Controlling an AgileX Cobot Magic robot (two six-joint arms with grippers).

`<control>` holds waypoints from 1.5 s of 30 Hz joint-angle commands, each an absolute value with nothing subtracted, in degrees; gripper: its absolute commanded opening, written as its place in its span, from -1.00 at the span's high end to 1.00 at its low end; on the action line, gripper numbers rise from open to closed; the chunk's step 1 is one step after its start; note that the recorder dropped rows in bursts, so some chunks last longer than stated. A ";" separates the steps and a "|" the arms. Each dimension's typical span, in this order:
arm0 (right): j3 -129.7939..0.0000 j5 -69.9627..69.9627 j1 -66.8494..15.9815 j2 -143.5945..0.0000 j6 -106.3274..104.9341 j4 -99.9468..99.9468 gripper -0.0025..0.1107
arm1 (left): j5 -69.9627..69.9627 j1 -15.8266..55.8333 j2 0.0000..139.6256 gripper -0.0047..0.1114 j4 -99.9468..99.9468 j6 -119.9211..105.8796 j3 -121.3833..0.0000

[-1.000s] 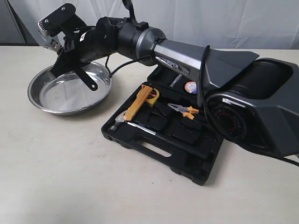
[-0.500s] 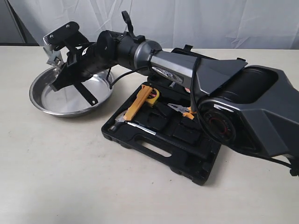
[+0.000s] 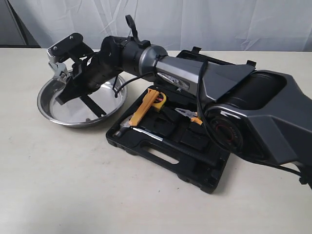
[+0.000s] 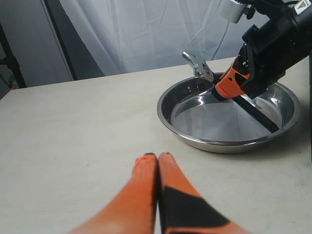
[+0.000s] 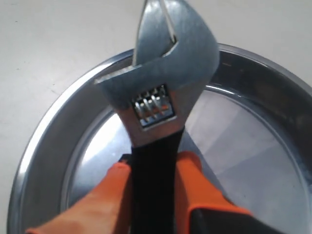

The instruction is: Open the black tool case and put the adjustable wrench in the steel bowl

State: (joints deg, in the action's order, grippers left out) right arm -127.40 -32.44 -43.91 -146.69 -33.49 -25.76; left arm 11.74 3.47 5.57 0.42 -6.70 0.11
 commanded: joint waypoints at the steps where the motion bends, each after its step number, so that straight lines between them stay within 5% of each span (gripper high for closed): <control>1: -127.73 -27.72 -44.01 -147.92 -30.23 -25.13 0.97 | 11.16 3.58 5.35 0.91 0.31 -6.49 0.00; 13: -127.73 -28.66 -44.01 -149.44 -26.74 -23.53 0.94 | 11.16 3.58 5.35 0.91 0.31 -6.49 0.00; 20: -127.73 -28.20 -44.01 -149.49 -26.74 -23.27 0.20 | 11.16 3.58 5.35 0.91 0.31 -6.49 0.00; 24: -127.73 -28.20 -44.01 -148.65 -26.74 -23.40 0.35 | 11.16 3.58 5.35 0.91 0.31 -6.49 0.00; 29: -127.73 -30.53 -44.01 -145.09 -26.59 -21.60 0.97 | 11.16 3.58 5.35 0.91 0.31 -6.49 0.00; 37: -120.09 -39.77 -44.01 -130.86 -21.23 -11.44 0.97 | 11.16 3.58 5.35 0.91 0.31 -6.49 0.00; 45: -78.52 -19.65 -37.25 -101.22 -6.02 0.00 0.97 | 11.16 3.58 5.35 0.91 0.31 -6.49 0.00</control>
